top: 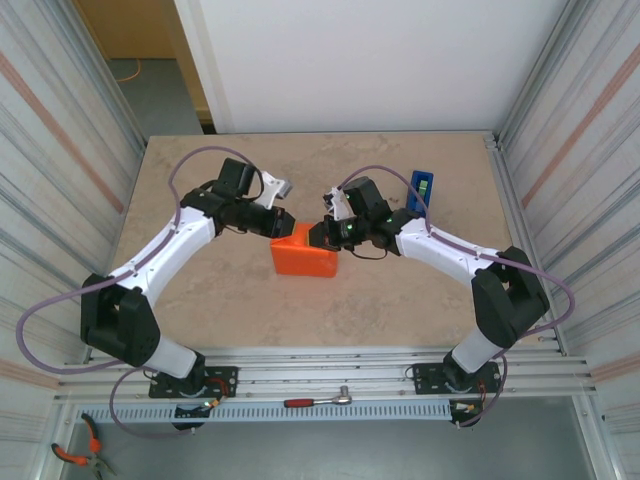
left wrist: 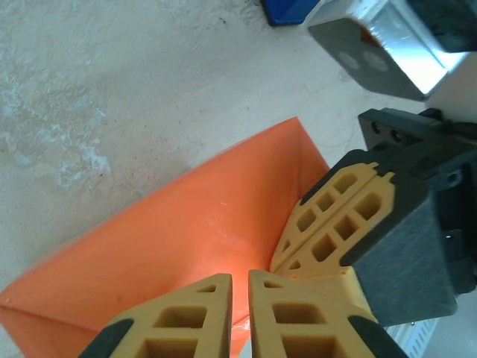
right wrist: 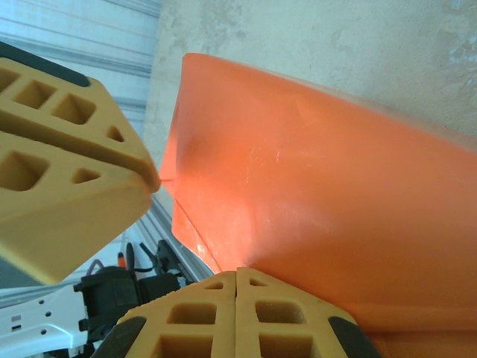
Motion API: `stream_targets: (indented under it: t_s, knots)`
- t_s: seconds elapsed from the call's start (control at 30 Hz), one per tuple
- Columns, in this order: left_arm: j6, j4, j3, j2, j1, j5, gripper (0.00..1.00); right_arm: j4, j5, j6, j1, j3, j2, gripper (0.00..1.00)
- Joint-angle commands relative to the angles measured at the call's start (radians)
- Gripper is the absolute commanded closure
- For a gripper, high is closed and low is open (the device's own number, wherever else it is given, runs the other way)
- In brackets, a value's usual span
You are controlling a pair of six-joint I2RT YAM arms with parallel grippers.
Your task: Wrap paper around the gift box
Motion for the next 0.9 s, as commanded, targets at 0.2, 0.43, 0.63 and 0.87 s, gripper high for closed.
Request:
stream_targets:
  t_s: [0.2,0.43,0.63,0.87]
  knots:
    - [-0.001,-0.004,-0.018,-0.009,-0.017,0.008,0.84,-0.063,0.034,-0.016,-0.008,-0.047,0.005,1.00]
    - [0.020,-0.025,-0.072,-0.019,-0.019,-0.031,0.84,-0.065,0.034,-0.015,-0.009,-0.043,-0.002,1.00]
    - [0.026,-0.020,-0.114,-0.032,-0.033,-0.057,0.85,-0.067,-0.006,0.000,-0.042,0.007,-0.009,1.00]
    - [0.037,-0.022,-0.124,-0.038,-0.037,-0.076,0.85,-0.117,-0.106,0.007,-0.233,0.130,-0.113,0.94]
